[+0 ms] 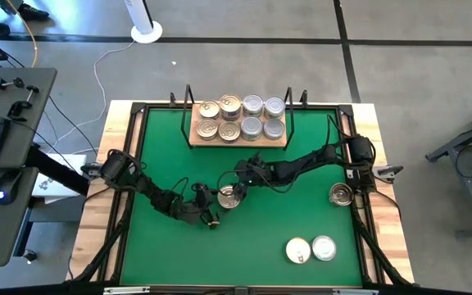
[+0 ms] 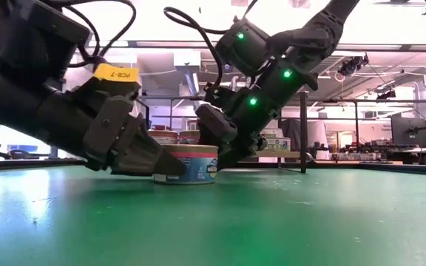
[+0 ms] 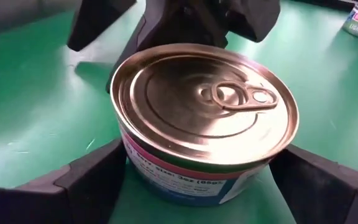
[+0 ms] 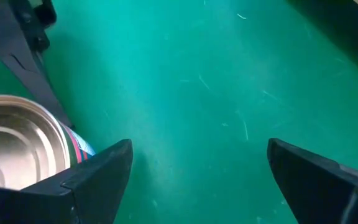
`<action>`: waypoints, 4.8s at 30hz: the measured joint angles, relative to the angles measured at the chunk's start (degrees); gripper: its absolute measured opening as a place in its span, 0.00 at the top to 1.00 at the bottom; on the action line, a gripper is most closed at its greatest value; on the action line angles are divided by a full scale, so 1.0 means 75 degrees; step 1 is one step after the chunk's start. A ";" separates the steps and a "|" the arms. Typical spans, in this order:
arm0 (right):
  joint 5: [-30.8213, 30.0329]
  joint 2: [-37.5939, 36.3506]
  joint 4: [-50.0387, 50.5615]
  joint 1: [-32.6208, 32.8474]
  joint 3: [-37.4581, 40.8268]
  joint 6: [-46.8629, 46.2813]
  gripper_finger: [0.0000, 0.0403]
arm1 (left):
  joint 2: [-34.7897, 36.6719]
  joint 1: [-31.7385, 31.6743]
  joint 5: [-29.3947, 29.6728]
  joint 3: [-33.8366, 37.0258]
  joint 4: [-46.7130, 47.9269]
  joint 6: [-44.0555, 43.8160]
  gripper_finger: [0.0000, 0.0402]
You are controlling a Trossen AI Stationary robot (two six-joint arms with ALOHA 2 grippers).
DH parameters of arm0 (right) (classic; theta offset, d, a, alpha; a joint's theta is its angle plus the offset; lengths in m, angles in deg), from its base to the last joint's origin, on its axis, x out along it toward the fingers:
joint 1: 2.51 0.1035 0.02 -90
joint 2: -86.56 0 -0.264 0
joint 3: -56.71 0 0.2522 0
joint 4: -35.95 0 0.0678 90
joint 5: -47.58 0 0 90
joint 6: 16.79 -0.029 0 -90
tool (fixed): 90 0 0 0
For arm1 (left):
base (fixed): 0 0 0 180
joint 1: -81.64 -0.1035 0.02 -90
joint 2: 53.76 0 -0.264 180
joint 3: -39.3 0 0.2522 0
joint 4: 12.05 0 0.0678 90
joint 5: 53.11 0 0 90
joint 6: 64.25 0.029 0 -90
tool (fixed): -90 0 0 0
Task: Stack canned seafood by type on shelf
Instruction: Stack the blue/pink tuna can on top of the other blue/pink tuna can on the shelf
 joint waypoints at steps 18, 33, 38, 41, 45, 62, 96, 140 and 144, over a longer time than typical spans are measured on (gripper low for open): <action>0.0190 -0.0003 0.0014 0.0005 0.0000 -0.0169 0.09 | 0.0013 -0.0227 -0.0883 -0.0009 0.0312 0.0728 0.09; 0.0295 0.0318 -0.0342 -0.0003 0.0000 -0.0434 0.09 | -0.0302 -0.0167 -0.0004 -0.0041 -0.0604 0.1185 0.09; 0.0292 0.0331 -0.0341 -0.0003 0.0000 -0.0442 0.09 | -0.0405 -0.0132 0.0014 -0.0010 -0.0740 0.0983 0.08; 0.0267 0.0332 -0.0358 -0.0003 0.0000 -0.0483 0.09 | -0.0391 -0.0077 -0.0085 0.0121 -0.0787 0.0865 0.08; 0.0204 0.0347 -0.0463 0.0015 -0.0024 -0.0534 0.09 | -0.0376 0.0114 0.0099 0.0445 -0.0860 0.0506 0.08; 0.0232 0.0355 -0.0455 0.0012 -0.0020 -0.0417 0.09 | -0.0393 0.0964 0.1800 0.0618 -0.0615 -0.0034 0.09; 0.0438 0.0326 0.0257 0.0026 -0.0344 0.0038 0.09 | -0.0399 0.1030 0.2050 0.0274 -0.0808 0.0678 0.24; 0.0076 -0.0248 0.1635 0.0058 -0.0303 -0.0805 0.09 | -0.0338 0.0897 0.1185 0.0315 -0.0480 -0.0037 0.07; 0.0051 -0.0251 0.1510 0.0107 -0.0303 -0.0813 0.09 | -0.0335 0.0889 0.1211 0.0315 -0.0481 -0.0016 0.07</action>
